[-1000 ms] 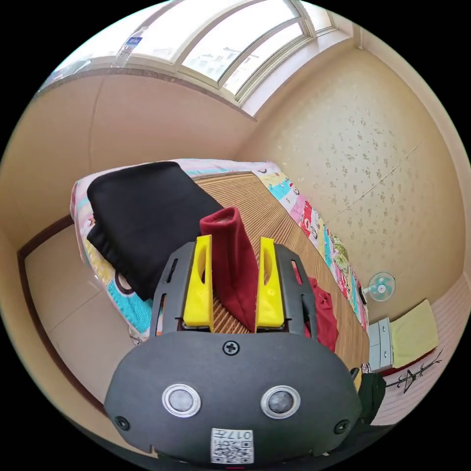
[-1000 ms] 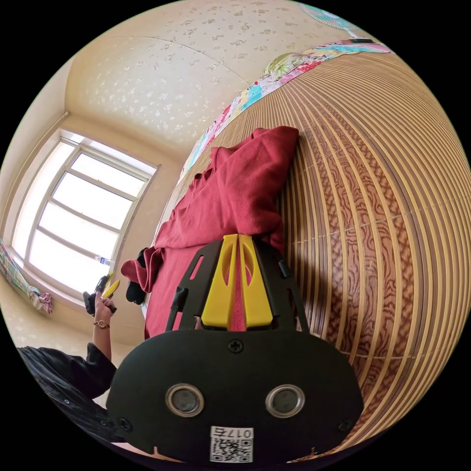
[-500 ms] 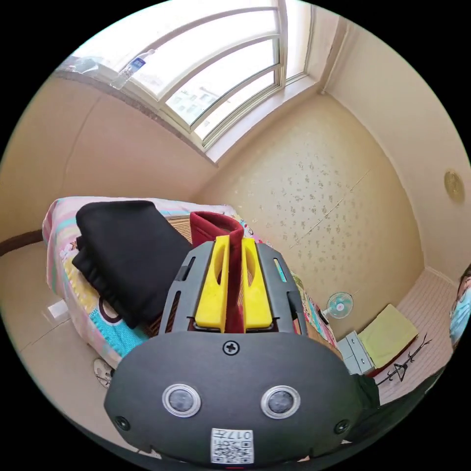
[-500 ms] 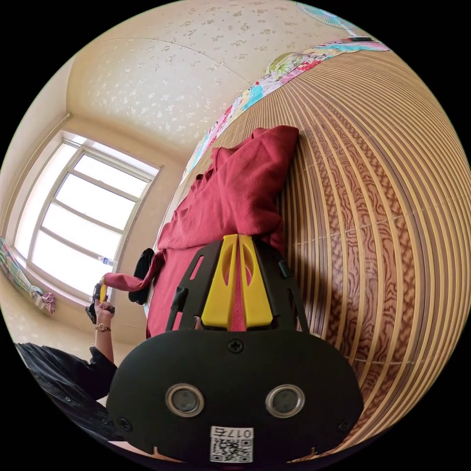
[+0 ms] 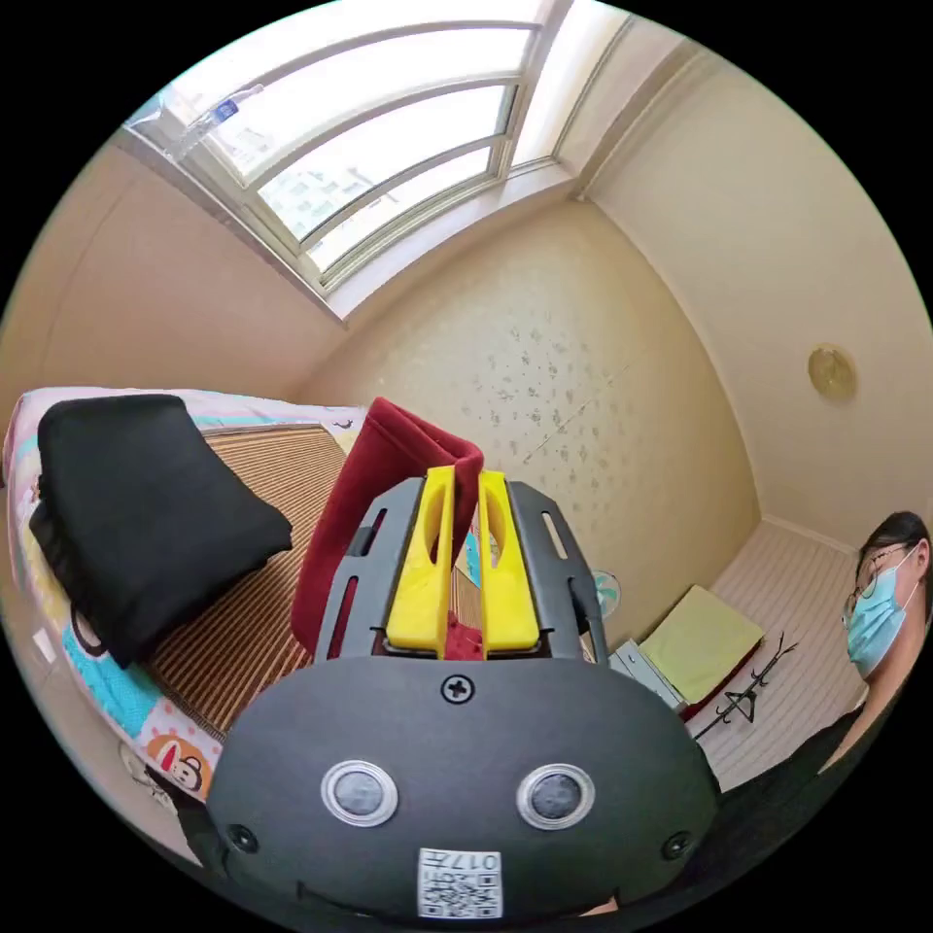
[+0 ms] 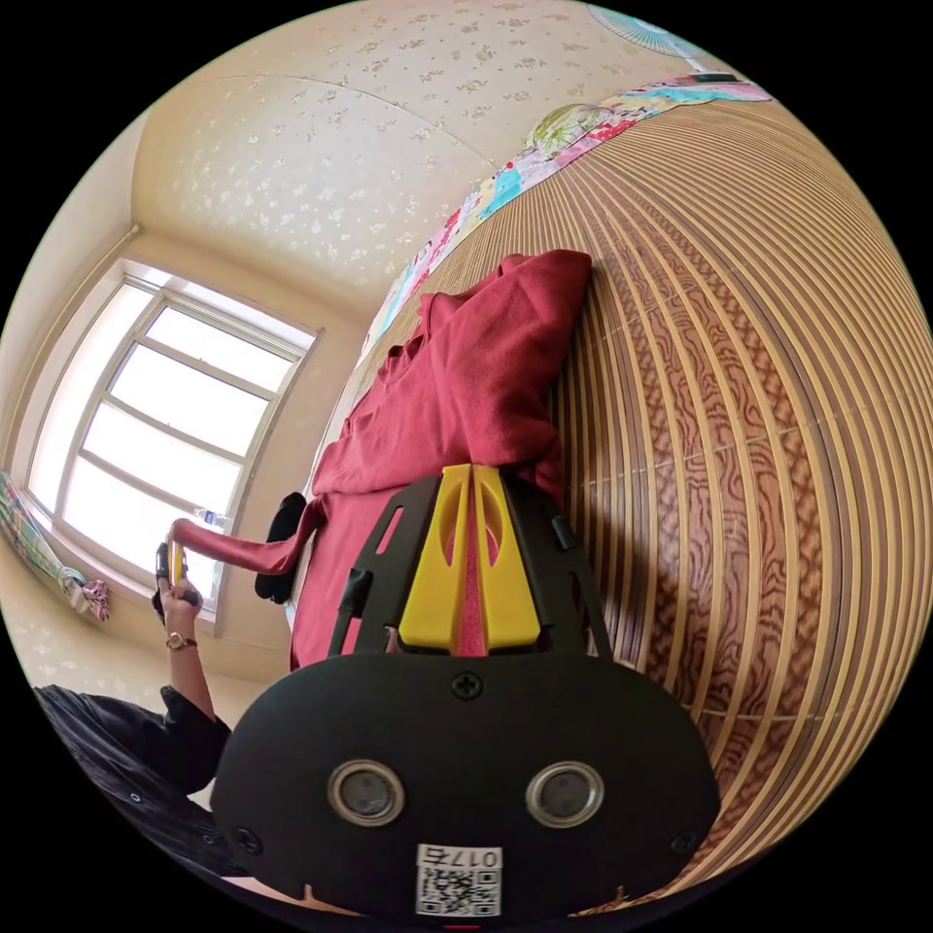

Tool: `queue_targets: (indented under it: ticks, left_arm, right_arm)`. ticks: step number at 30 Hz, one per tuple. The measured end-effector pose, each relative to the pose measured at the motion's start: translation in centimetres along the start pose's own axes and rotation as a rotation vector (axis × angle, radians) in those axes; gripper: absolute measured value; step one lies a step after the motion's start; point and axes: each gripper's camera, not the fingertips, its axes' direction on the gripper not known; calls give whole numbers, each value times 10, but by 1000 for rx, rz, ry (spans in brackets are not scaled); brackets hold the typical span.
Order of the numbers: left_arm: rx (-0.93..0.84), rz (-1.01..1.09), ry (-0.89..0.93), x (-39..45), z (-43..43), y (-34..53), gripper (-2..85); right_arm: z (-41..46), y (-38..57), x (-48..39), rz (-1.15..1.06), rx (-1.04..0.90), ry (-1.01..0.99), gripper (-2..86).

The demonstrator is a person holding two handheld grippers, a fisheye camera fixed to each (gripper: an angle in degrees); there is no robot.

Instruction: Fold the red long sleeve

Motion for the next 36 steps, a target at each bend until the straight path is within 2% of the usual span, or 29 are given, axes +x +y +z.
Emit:
queue_targets:
  ticks: [2, 3, 5, 8, 10, 12, 15, 17, 19, 21, 23, 25, 27, 31, 36]
  left_arm:
    - [-135, 118, 164, 71, 121, 9, 49]
    - [-178, 144, 213, 90, 151, 17, 49]
    - [-397, 215, 397, 159, 267, 73, 54]
    - [-627, 240, 558, 214, 350, 172, 77]
    - [-687, 289, 587, 224, 358, 224, 75]
    - [-733, 297, 507, 209, 353, 264, 71]
    - [-834, 175, 300, 140, 337, 316, 75]
    - [-873, 43, 71, 73, 310, 342, 81]
    - [-850, -21, -83, 34, 282, 349, 86]
    - [-793, -19, -211, 14, 254, 349, 89]
    - [-726, 71, -420, 9, 235, 349, 89]
    - [-728, 170, -518, 13, 246, 356, 88]
    - [-827, 253, -572, 10, 283, 377, 82]
    - [-827, 371, -681, 21, 317, 403, 74]
    - [-841, 343, -675, 12, 328, 411, 72]
  right_arm:
    - [-2, 0, 0, 1, 2, -3, 2]
    - [-2, 0, 1, 1, 2, -4, 2]
    - [-3, -1, 1, 2, 2, -8, 2]
    - [-4, -2, 2, 5, 2, -15, 1]
    - [-4, -2, 2, 5, 3, -18, 1]
    - [-5, -2, 2, 2, 4, -15, 2]
    - [-4, -2, -1, -4, 8, -6, 2]
    - [-4, -2, -2, -6, 9, -2, 2]
    - [-3, -3, -3, -7, 10, -2, 3]
    - [-3, -3, -3, -7, 10, -1, 4]
    - [-2, -3, -5, -7, 11, -1, 4]
    - [-1, -4, -5, -6, 10, -3, 4]
    - [0, -4, -6, -6, 9, -2, 4]
    - [4, -8, -9, 3, -4, 5, 4]
    - [15, -13, -29, -24, -21, 112, 4]
